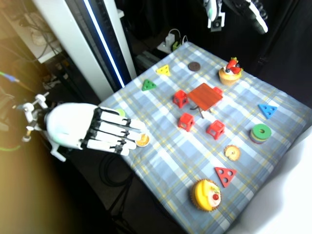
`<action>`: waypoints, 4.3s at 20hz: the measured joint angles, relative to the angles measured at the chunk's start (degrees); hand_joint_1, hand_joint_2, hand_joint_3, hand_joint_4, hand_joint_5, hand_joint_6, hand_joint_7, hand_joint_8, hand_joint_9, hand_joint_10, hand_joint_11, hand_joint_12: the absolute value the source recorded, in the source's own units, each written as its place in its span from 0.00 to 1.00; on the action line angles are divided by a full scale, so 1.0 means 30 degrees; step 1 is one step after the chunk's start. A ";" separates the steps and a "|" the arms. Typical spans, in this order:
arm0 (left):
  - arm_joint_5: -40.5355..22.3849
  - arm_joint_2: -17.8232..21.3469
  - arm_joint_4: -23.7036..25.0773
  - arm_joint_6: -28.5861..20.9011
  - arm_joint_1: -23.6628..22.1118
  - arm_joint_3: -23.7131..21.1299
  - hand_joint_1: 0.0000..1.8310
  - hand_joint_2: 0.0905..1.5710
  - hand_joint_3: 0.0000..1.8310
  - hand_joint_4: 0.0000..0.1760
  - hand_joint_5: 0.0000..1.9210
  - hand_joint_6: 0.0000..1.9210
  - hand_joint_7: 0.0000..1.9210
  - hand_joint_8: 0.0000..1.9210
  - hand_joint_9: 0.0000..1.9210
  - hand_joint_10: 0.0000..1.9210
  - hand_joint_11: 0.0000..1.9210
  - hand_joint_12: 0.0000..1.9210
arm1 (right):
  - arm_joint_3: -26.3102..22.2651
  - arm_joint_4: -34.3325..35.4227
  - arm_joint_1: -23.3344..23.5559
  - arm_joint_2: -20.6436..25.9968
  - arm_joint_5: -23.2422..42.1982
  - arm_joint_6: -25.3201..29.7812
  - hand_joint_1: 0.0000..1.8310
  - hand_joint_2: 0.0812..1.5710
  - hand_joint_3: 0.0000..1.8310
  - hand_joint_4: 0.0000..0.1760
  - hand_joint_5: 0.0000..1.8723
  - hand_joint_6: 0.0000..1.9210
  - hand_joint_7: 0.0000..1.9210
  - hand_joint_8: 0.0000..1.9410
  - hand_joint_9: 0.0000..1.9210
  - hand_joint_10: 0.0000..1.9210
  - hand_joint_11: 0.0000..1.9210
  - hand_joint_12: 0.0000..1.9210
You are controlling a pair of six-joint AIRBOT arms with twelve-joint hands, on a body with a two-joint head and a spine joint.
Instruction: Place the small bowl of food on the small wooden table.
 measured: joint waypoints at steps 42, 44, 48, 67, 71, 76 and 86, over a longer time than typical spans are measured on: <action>0.0823 -0.0131 -0.0255 -0.0022 0.0000 -0.0015 0.20 0.76 0.00 1.00 0.08 0.00 0.17 0.00 0.18 0.00 0.00 0.22 | 0.3803 -0.4830 0.5792 -0.2841 -0.8240 0.1581 0.76 0.66 0.00 0.00 0.57 0.41 0.54 0.42 0.54 0.56 0.50 0.53; 0.0845 -0.0131 -0.0240 -0.0022 0.0000 -0.0015 0.23 0.76 0.00 1.00 0.09 0.00 0.16 0.00 0.17 0.00 0.00 0.22 | 0.3796 -0.5151 0.6222 -0.2885 -0.8247 0.1588 0.76 0.66 0.00 0.00 0.57 0.39 0.57 0.41 0.53 0.55 0.49 0.56; 0.0860 -0.0131 -0.0182 -0.0029 0.0000 -0.0015 0.24 0.74 0.00 1.00 0.08 0.00 0.17 0.00 0.18 0.00 0.00 0.24 | 0.3840 -0.6339 0.8276 -0.3636 -0.8036 0.1596 0.69 0.69 0.00 0.00 0.55 0.34 0.53 0.60 0.48 0.54 0.36 0.84; 0.1355 -0.0219 0.0051 -0.0153 -0.0284 0.0386 0.19 0.77 0.00 0.83 0.14 0.01 0.16 0.00 0.16 0.00 0.00 0.18 | 0.5610 -1.0805 1.3996 -0.7584 -0.8014 0.3096 0.76 0.63 0.00 0.00 0.55 0.44 0.68 0.18 0.60 0.45 0.50 0.55; 0.1596 -0.0248 0.0146 -0.0153 -0.0517 0.0386 0.22 0.76 0.00 0.82 0.15 0.00 0.15 0.00 0.16 0.00 0.00 0.20 | 0.5836 -1.1424 1.4032 -0.7934 -0.8772 0.3381 0.69 0.64 0.00 0.00 0.63 0.38 0.62 0.28 0.59 0.15 0.37 0.57; 0.1683 -0.0357 0.0153 -0.0153 -0.0663 0.0466 0.17 0.78 0.00 0.83 0.14 0.00 0.15 0.00 0.17 0.00 0.00 0.17 | 0.6062 -1.1708 1.4076 -0.8269 -0.9260 0.3446 0.70 0.64 0.00 0.00 0.63 0.32 0.60 0.36 0.51 0.41 0.35 0.70; 0.1807 -0.0372 0.0219 -0.0153 -0.0743 0.0605 0.17 0.78 0.00 0.78 0.16 0.00 0.16 0.00 0.18 0.00 0.00 0.15 | 0.6258 -1.1978 1.4090 -0.8451 -0.9420 0.3490 0.63 0.56 0.00 0.29 0.43 0.00 0.35 0.00 0.37 0.02 0.16 0.64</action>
